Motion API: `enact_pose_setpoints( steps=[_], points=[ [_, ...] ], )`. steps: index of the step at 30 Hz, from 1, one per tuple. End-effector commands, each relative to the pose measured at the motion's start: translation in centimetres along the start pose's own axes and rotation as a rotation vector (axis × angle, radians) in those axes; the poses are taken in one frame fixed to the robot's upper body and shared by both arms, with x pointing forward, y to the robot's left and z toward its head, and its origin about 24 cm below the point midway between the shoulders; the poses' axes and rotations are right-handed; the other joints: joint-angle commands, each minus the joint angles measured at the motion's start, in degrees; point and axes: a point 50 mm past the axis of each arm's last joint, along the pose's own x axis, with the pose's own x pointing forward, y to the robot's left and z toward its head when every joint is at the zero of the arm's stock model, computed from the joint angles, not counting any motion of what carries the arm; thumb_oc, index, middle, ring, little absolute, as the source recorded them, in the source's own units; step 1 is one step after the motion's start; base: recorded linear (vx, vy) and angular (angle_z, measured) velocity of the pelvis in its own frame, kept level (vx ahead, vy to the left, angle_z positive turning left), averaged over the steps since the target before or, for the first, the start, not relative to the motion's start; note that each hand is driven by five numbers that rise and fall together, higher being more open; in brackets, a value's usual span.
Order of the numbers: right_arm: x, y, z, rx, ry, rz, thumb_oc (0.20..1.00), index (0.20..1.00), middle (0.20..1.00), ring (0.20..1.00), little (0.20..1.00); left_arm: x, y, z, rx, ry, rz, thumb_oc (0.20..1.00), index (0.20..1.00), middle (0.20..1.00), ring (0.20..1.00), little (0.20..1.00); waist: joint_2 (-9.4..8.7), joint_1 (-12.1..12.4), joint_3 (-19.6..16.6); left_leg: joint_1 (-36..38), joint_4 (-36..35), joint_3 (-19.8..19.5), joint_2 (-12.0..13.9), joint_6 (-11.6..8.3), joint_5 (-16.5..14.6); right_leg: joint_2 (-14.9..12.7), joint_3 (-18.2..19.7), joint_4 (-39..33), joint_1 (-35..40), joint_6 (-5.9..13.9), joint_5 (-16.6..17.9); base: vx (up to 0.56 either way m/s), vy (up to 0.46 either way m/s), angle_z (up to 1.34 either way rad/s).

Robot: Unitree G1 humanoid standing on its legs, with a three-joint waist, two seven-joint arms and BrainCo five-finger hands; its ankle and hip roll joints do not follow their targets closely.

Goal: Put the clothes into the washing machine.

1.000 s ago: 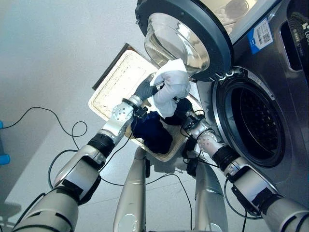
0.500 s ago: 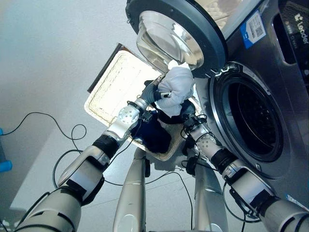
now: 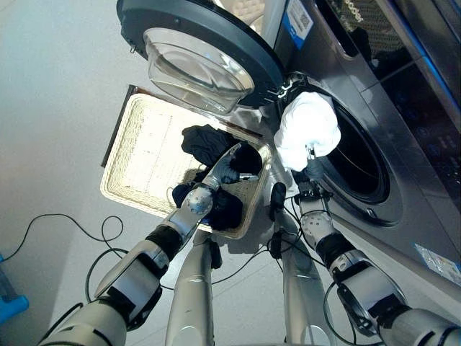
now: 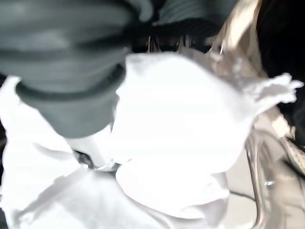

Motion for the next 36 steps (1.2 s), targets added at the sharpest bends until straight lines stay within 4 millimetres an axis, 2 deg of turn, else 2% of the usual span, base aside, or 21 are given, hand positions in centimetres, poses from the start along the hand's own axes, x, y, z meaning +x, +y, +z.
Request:
enact_pose_setpoints(
  steps=[1,5,12,14,15,20,23,24,25,27,29,35,36],
  points=[
    [1.2,3.1,0.1,0.046,-0.057,0.174,0.2,0.2,0.2,0.2,0.2,1.1,0.2,2.6,-0.055,-0.121,0.079,1.0,1.0,1.0,1.0,1.0,3.96,-1.56,-1.3,-1.3,-0.77,-2.68,-2.89,-1.39,-1.45,1.57,-5.03,6.24,1.16,4.69,-6.39,-0.01,0.013,-0.09],
    [1.1,3.2,0.0,0.055,-0.076,0.16,0.2,0.2,0.2,0.2,0.2,1.4,0.7,2.7,-0.066,-0.112,0.127,1.0,1.0,1.0,1.0,1.0,3.96,-1.88,-1.3,-1.16,-0.88,-2.38,-2.88,-1.5,-1.36,1.59,-4.83,6.02,1.34,4.66,-6.33,0.0,0.002,-0.01],
    [0.7,1.3,0.5,0.103,-0.104,0.049,0.2,0.2,0.2,0.2,0.2,0.8,2.4,1.5,-0.148,-0.072,0.324,1.0,1.0,1.0,1.0,1.0,4.37,-2.37,-1.3,-0.73,-0.38,-1.72,-2.81,-1.86,-1.78,1.43,-4.65,6.34,1.71,4.5,-7.06,0.0,0.013,-0.04],
    [0.8,1.4,0.6,0.103,-0.106,0.053,0.2,0.2,0.2,0.2,0.2,0.9,2.5,1.6,-0.146,-0.076,0.326,1.0,1.0,1.0,1.0,1.0,4.39,-2.33,-1.3,-1.13,-0.4,-1.69,-2.76,-1.82,-1.51,1.49,-4.63,6.21,1.35,4.44,-6.71,0.0,0.0,0.0],
    [1.0,0.7,1.8,0.111,-0.16,0.024,0.2,0.2,0.2,0.2,0.2,0.6,2.9,1.4,-0.177,-0.083,0.359,1.0,1.0,1.0,1.0,1.0,4.86,-2.06,-1.3,-1.26,-0.27,-1.56,-2.79,-1.89,-1.53,1.41,-4.74,6.36,1.19,4.33,-6.79,-0.01,0.009,-0.03],
    [1.8,0.3,4.5,0.107,-0.272,-0.032,0.2,0.2,0.2,0.2,0.2,0.5,3.6,1.6,-0.205,-0.105,0.412,1.0,1.0,1.0,1.0,1.0,5.44,-1.34,-1.3,-1.25,-0.11,-1.94,-3.0,-1.96,-1.68,0.97,-5.33,6.61,1.4,4.47,-6.95,0.0,0.001,-0.01],
    [2.9,0.0,7.7,0.157,-0.385,-0.103,0.2,0.2,0.2,0.2,0.2,-0.2,5.5,1.8,-0.279,-0.159,0.563,1.0,1.0,1.0,1.0,1.0,5.85,-0.03,-1.3,-1.62,0.47,-2.89,-3.37,-1.91,-2.03,0.32,-6.19,7.04,1.37,4.71,-7.1,0.01,-0.079,0.01],
    [3.0,0.0,7.9,0.161,-0.392,-0.106,0.2,0.2,0.2,0.2,0.2,-0.3,5.6,1.8,-0.283,-0.168,0.576,1.0,1.0,1.0,1.0,1.0,5.9,0.05,-1.3,-1.71,0.54,-2.98,-3.39,-1.89,-2.07,0.28,-6.28,7.09,1.32,4.73,-7.11,0.0,-0.087,0.03],
    [3.2,0.0,8.9,0.183,-0.432,-0.125,0.2,0.2,0.2,0.2,0.2,-0.8,6.1,1.8,-0.307,-0.191,0.629,1.0,1.0,1.0,1.0,1.0,5.96,0.75,-1.3,-2.01,0.7,-3.41,-3.6,-1.84,-2.21,0.09,-6.83,7.24,1.25,4.79,-7.16,0.0,-0.06,0.02],
    [3.3,0.0,9.1,0.185,-0.443,-0.132,0.2,0.2,0.2,0.2,0.2,-1.0,6.2,1.8,-0.312,-0.198,0.642,1.0,1.0,1.0,1.0,1.0,5.97,0.92,-1.3,-2.18,0.77,-3.54,-3.64,-1.83,-2.22,0.07,-6.94,7.29,1.14,4.8,-7.14,0.0,-0.068,0.09],
    [3.6,0.2,11.0,0.226,-0.511,-0.153,0.2,0.2,0.2,0.2,0.2,-2.1,6.8,2.0,-0.32,-0.255,0.704,1.0,1.0,1.0,1.0,1.0,6.03,2.54,-1.3,-2.84,0.97,-4.75,-4.05,-1.55,-2.52,-0.39,-8.02,7.61,0.86,4.84,-7.07,0.01,-0.148,0.15],
    [3.7,0.1,13.3,0.312,-0.595,-0.183,0.2,0.2,0.2,0.2,0.2,-3.1,7.2,2.8,-0.314,-0.319,0.706,1.0,1.0,1.0,1.0,1.0,6.18,3.94,-1.3,-4.04,1.39,-5.85,-4.34,-1.23,-2.9,-1.22,-9.33,8.35,0.01,4.85,-7.06,0.0,-0.067,0.19],
    [3.6,0.0,14.2,0.339,-0.635,-0.192,0.2,0.2,0.2,0.2,0.2,-3.3,7.3,2.9,-0.317,-0.327,0.704,1.0,1.0,1.0,1.0,1.0,6.26,4.23,-1.3,-4.08,1.46,-6.13,-4.43,-1.15,-3.05,-1.41,-9.54,8.57,-0.04,4.86,-7.08,0.01,-0.032,0.16]
  ],
)
